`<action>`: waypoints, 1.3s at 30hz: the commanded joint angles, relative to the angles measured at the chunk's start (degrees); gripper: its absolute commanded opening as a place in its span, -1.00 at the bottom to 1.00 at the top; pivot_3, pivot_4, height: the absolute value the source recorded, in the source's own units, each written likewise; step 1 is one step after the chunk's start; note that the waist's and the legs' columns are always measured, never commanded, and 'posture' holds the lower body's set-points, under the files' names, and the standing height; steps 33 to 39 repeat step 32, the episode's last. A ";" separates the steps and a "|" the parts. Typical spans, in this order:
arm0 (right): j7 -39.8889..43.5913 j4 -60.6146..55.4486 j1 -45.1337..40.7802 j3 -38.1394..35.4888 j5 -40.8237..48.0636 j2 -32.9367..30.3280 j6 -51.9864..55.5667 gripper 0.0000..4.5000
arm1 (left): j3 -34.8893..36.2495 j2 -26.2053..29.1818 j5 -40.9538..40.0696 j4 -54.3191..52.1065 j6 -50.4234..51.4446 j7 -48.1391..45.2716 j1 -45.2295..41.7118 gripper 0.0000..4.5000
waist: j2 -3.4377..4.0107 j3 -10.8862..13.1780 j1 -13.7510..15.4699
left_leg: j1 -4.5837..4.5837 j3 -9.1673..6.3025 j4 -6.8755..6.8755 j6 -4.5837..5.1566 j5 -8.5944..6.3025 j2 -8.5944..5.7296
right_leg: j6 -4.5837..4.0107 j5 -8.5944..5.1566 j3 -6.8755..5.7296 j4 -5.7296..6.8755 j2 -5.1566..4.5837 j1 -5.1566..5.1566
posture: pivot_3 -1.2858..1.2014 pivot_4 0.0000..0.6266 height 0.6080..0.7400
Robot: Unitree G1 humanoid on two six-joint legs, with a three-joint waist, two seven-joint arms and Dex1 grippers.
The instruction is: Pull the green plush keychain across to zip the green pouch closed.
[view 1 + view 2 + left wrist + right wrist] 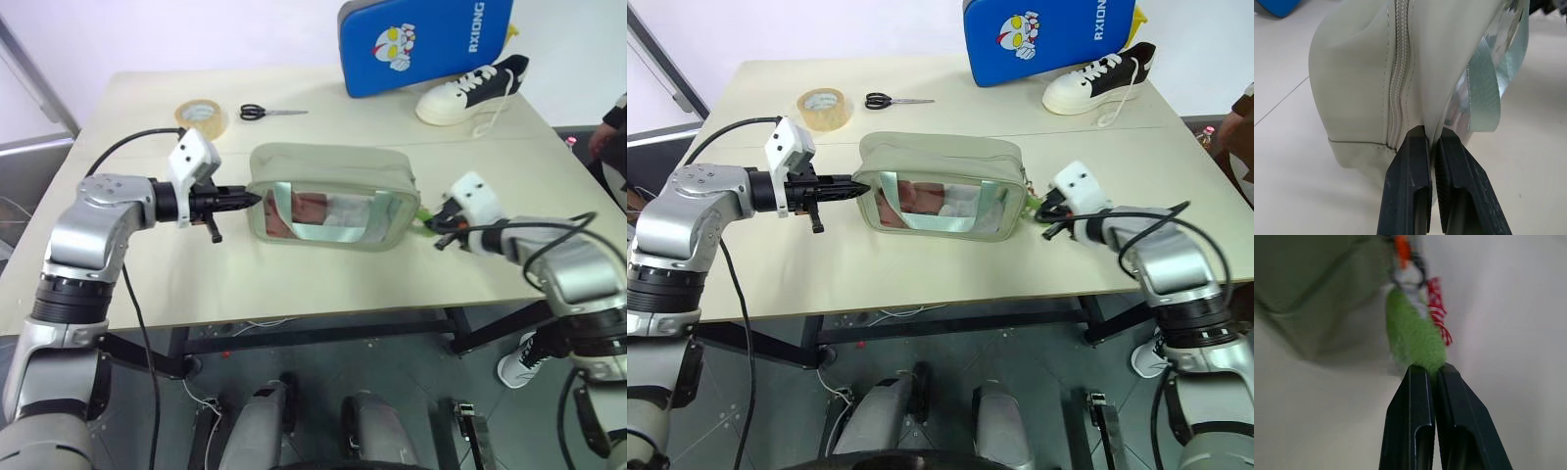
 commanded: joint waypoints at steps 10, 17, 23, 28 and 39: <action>6.15 2.16 -2.36 0.05 -4.16 -0.14 -4.21 -0.98 | 1.83 1.27 -0.60 -3.91 0.78 1.04 0.61 -1.00 | -0.01 0.00 0.15 | 0.22 0.00 0.03 -0.01 -0.02 0.00 | -0.13 -0.07 -0.03 -0.03 0.00 0.10 | 0.03 -0.52 1.00; 18.95 0.18 -10.47 -8.24 3.01 -11.81 -0.15 -0.06 | 4.48 3.40 -2.28 -1.23 1.51 -0.17 -2.45 -0.02 | 0.07 0.06 0.26 | 0.15 0.00 0.03 -0.01 -0.02 0.00 | -0.08 -0.04 -0.03 -0.03 -0.02 0.07 | 0.03 -0.52 1.00; 30.18 -0.62 -13.74 -9.96 9.15 -17.88 0.90 0.98 | 5.68 7.32 -5.12 4.35 2.52 -6.20 -7.90 0.99 | 0.00 0.02 -0.04 | 0.24 -0.01 -0.14 0.01 -0.07 0.04 | -0.18 -0.10 -0.04 -0.15 -0.02 -0.01 | 0.03 -0.52 1.00; 32.24 -1.48 -18.65 -10.83 13.48 -16.75 4.84 0.98 | 4.09 9.73 -2.27 10.08 -1.70 -10.02 -10.89 0.99 | 0.07 0.05 -0.37 | 0.21 0.01 -0.11 0.02 -0.07 0.03 | -0.20 -0.11 0.04 -0.13 -0.06 -0.07 | 0.03 -0.52 1.00; 29.28 -4.82 -17.11 -11.41 14.25 -15.69 6.65 0.98 | 3.68 9.42 0.03 12.01 -4.50 -8.84 -10.88 0.99 | 0.05 0.04 -0.16 | 0.15 0.01 -0.21 0.02 -0.09 0.04 | -0.19 -0.11 0.03 -0.15 -0.06 -0.16 | 0.03 -0.52 1.00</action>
